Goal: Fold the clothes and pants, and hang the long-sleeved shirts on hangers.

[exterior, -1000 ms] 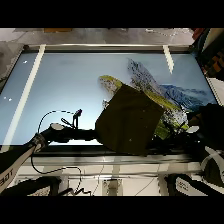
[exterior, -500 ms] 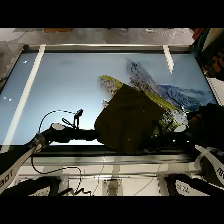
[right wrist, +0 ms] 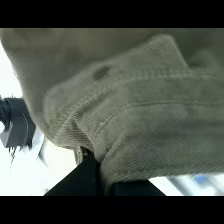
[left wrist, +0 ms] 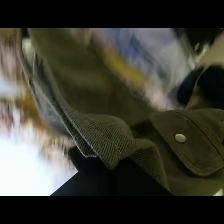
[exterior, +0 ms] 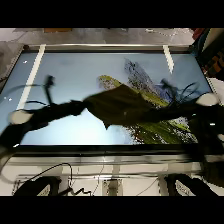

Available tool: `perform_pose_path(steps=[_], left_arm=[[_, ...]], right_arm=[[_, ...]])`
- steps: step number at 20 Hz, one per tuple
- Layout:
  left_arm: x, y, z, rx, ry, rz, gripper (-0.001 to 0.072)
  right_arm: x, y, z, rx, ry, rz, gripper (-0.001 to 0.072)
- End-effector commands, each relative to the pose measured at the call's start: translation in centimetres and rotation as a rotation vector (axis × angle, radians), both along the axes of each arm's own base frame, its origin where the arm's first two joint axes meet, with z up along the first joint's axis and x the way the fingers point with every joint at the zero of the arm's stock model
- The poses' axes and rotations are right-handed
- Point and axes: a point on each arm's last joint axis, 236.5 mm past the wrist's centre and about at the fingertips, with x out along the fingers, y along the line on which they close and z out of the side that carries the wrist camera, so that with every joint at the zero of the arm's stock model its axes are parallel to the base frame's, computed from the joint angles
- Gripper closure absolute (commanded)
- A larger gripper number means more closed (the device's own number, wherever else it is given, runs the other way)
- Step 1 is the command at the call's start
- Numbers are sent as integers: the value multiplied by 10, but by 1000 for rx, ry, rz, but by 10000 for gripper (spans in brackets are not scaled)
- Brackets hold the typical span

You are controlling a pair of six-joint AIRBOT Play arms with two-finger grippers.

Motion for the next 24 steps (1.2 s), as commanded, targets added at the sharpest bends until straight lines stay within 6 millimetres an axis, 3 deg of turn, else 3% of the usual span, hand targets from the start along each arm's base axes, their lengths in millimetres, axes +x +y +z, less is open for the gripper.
perform_pose_path(steps=[1, 4, 7, 8, 10, 12, 14, 18, 20, 22, 24], left_arm=[[-53, 24, 135, -97, -345, 60, 687], [-143, 27, 210, -202, -588, 35, 687], [-210, 36, 243, -245, -747, 43, 688], [-216, 40, 245, -259, -740, 63, 688], [-199, 48, 227, -222, -644, 124, 689], [-159, 55, 190, -193, -448, 198, 688], [-118, 51, 147, -202, -256, 212, 688], [-47, 23, 5, -111, 166, 181, 687], [-3, 18, -50, -98, 291, 265, 687], [26, 4, -83, -155, 401, 309, 687], [27, -18, -107, -118, 444, 233, 687]], right_arm=[[-24, 9, 143, 66, -372, -1, 673], [-85, 18, 238, 182, -585, -52, 673], [-138, 18, 302, 331, -747, -148, 673], [-146, 13, 315, 357, -780, -200, 673], [-144, 5, 312, 353, -735, -280, 673], [-120, 0, 274, 303, -591, -327, 673], [-82, -4, 218, 288, -421, -383, 673], [15, -30, 64, 306, -31, -697, 673], [56, -55, -3, 309, 80, -918, 673], [86, -79, -42, 280, 110, -1062, 672], [105, -92, -65, 221, 106, -1107, 672]])
